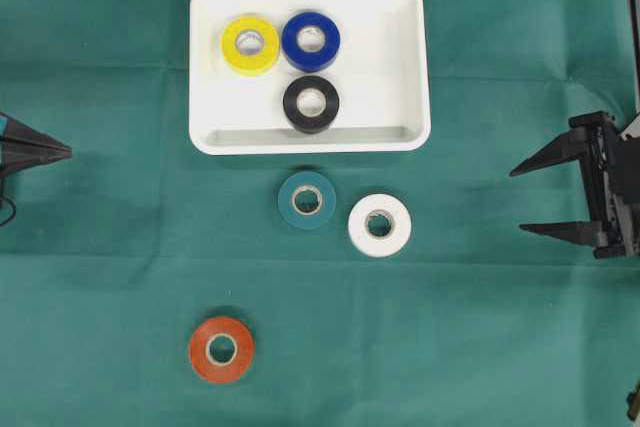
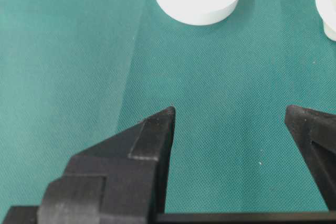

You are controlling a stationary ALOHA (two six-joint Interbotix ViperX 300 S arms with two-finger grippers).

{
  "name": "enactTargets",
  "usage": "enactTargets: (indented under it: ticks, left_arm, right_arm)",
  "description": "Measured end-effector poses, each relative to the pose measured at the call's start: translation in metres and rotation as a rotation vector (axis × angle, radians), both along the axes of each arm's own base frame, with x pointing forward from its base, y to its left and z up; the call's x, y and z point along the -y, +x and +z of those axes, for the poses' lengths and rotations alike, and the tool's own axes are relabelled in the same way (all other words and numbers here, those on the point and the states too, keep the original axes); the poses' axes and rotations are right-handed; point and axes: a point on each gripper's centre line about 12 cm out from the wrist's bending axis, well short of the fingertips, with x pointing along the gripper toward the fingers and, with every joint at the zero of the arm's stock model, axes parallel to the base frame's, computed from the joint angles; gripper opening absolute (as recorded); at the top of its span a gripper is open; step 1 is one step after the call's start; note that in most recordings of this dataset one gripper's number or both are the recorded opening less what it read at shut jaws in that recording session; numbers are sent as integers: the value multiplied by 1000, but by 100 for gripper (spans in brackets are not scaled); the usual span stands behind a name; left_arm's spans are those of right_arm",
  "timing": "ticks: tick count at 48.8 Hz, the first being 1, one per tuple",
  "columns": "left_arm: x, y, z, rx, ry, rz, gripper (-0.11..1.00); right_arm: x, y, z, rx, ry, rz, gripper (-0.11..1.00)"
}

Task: Put the tape into the white case with the right arm.
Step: 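Move the right gripper left down over the white tape roll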

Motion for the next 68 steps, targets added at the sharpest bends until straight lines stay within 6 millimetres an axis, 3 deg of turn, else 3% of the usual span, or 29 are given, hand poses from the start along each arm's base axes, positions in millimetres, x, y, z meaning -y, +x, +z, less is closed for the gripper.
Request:
enactTargets:
  ticks: [12,34,54,68]
  left_arm:
    - [0,0,0,0,0,0,0]
    - [0,0,0,0,0,0,0]
    - [0,0,0,0,-2,0,0]
    - [0,0,0,0,-2,0,0]
  right_arm:
    - [-3,16,3,-43,-26,20,51]
    - [-21,74,4,-105,-7,79,51]
    - [-37,136,-9,-165,-9,107,51]
    - [-41,158,-15,-179,-9,106,51]
